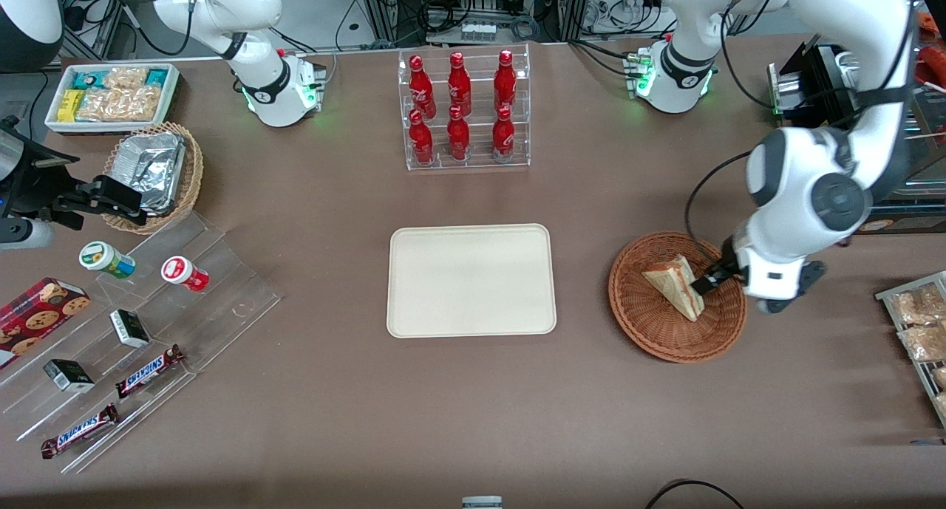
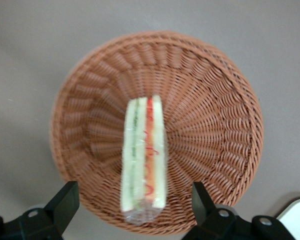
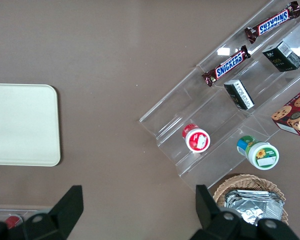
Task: Place sandwich from basket to tray
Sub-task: 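Move the open left gripper down over the sandwich in the basket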
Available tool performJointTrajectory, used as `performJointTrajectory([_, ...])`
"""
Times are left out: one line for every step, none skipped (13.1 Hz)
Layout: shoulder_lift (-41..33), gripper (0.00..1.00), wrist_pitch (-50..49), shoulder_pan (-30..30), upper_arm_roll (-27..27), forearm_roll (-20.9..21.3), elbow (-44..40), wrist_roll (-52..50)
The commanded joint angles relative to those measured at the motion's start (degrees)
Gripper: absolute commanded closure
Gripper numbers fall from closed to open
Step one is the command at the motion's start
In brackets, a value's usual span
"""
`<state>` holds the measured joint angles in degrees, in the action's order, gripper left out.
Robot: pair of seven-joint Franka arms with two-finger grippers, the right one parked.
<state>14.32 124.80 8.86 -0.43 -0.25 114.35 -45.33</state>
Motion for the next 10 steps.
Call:
performJointTrajectory([2.46, 0.01, 2.46, 0.98, 0.34, -0.02, -0.18, -1.34])
performJointTrajectory([3.51, 0.01, 2.64, 1.94, 0.43, 0.42, -0.18, -1.34])
performJointTrajectory([3.96, 0.01, 2.64, 2.56, 0.51, 0.51, 0.17, -1.42])
performJointTrajectory([3.96, 0.01, 2.73, 2.56, 0.52, 0.60, 0.61, -1.42])
performJointTrajectory([3.96, 0.01, 2.82, 2.56, 0.52, 0.60, 0.87, -1.42])
performJointTrajectory([4.14, 0.01, 3.25, 2.56, 0.52, 0.51, 0.87, -1.42])
performJointTrajectory([4.57, 0.02, 3.52, 2.47, 0.52, 0.51, 1.05, -1.42])
performJointTrajectory([4.93, 0.06, 3.61, 2.47, 0.52, 0.51, 1.05, -1.42])
performJointTrajectory([5.28, 0.12, 3.61, 2.56, 0.52, 0.51, 1.05, -1.51])
performJointTrajectory([5.46, 0.14, 3.52, 2.56, 0.52, 0.51, 1.14, -1.51])
